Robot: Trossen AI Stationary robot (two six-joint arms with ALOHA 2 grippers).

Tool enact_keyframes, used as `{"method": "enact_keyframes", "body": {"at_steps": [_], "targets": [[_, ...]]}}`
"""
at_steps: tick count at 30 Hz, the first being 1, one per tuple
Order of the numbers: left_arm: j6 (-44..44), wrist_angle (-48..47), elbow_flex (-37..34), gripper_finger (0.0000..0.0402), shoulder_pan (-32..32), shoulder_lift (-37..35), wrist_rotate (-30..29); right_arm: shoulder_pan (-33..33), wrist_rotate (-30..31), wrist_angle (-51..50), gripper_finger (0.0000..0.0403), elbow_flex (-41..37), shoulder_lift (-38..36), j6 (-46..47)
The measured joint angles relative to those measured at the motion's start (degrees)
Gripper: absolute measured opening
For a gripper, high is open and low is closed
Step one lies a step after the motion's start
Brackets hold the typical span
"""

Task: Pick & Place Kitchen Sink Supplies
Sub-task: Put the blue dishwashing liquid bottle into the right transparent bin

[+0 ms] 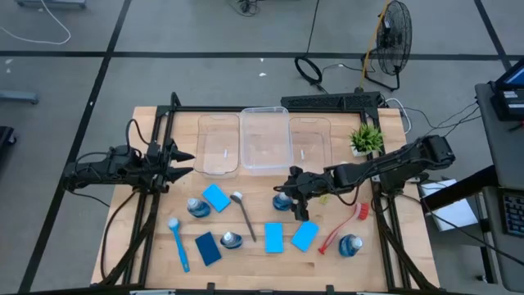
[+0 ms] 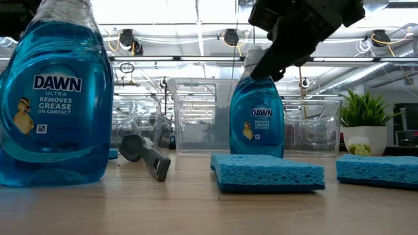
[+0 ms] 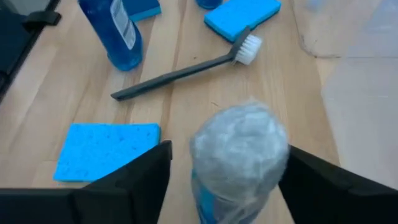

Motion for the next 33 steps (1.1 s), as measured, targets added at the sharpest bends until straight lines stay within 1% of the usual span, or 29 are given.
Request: {"method": "enact_keyframes", "body": {"at_steps": [7,9,12,15,21,24,31,33], "targets": [[-0.02,0.00,-0.02,0.0225,0.00,-0.02,0.00,0.00,0.36,0.10,0.0155,0.00,-0.03,0.43],[-0.02,0.00,0.00,0.0225,-0.02,-0.02,0.00,0.00,0.36,0.09,0.0136,0.00,-0.04,0.43],[-0.02,0.00,-0.01,0.0225,-0.01,0.00,0.00,0.00,0.48,0.09,0.0136,0.00,-0.03,0.55],[-0.02,0.00,0.00,0.0225,-0.01,-0.01,0.00,0.04,1.89,0.01,0.0136,0.00,-0.24,1.56],[-0.02,0.00,0.00,0.0225,0.00,-0.01,0.00,0.02,1.03,0.33,0.0136,-0.07,-2.69,1.92],[-0.02,0.00,-0.01,0.0225,-0.02,-0.02,0.00,-0.48,-2.35,1.08,0.0136,-0.07,-5.11,1.68],[-0.04,-0.05,-0.01,0.0225,-0.02,0.00,0.01,-3.37,-18.84,3.93,0.0136,-0.07,-13.85,-1.94],[-0.18,-0.08,0.00,0.0225,0.00,0.00,0.02,-4.32,-23.64,6.20,0.0136,-0.07,-16.52,-2.86]]}}
